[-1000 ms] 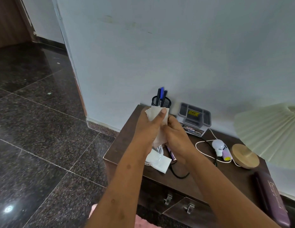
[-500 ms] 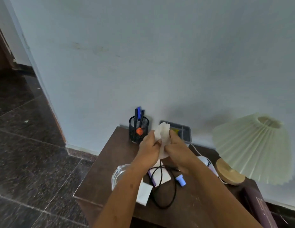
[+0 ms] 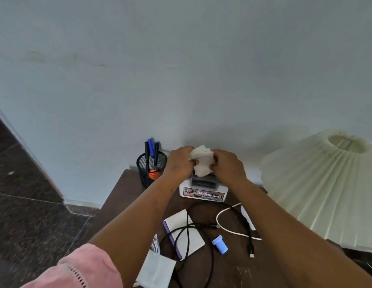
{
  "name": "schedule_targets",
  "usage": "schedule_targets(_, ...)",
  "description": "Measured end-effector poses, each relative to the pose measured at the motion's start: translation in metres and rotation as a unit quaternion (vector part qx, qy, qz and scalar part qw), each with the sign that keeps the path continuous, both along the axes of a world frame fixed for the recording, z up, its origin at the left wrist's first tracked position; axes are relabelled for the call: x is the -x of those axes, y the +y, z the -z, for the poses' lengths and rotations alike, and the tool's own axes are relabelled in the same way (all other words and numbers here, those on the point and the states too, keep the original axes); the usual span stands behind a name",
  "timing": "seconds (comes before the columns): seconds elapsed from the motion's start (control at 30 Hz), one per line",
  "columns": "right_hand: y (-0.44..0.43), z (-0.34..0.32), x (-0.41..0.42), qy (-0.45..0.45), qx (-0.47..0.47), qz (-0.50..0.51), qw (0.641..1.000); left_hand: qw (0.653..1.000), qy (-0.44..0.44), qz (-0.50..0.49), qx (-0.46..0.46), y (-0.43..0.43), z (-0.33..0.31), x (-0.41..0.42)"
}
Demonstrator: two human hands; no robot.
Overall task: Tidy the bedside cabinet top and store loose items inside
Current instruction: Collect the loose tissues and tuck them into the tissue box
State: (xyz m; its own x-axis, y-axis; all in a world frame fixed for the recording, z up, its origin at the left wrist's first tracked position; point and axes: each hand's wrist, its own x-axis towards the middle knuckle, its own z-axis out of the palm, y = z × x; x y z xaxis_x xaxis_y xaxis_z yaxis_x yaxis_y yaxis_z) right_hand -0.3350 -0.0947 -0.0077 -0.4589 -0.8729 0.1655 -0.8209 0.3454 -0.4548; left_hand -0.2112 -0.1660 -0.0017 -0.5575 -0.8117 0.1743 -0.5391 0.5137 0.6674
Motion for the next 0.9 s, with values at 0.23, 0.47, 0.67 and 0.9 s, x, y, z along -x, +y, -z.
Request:
schedule_targets(0.23,0.008,0.012,-0.009,0.072,-0.029,-0.021,0.997,0.999,-0.024,0.041,0.023,-0.004,-0.009,-0.004)
schedule_targets(0.47,0.014,0.008,-0.006,-0.003,0.005,0.005,1.0,0.99,-0.092,0.083,0.074,0.006,-0.004,0.001)
schedule_targets(0.67,0.013,0.002,-0.002,-0.056,0.051,-0.028,0.997,0.993,-0.097,0.045,0.043,0.0,0.0,0.002)
schedule_targets(0.9,0.009,0.009,-0.005,0.013,0.072,-0.032,0.997,0.996,-0.056,0.015,0.074,0.002,0.009,0.002)
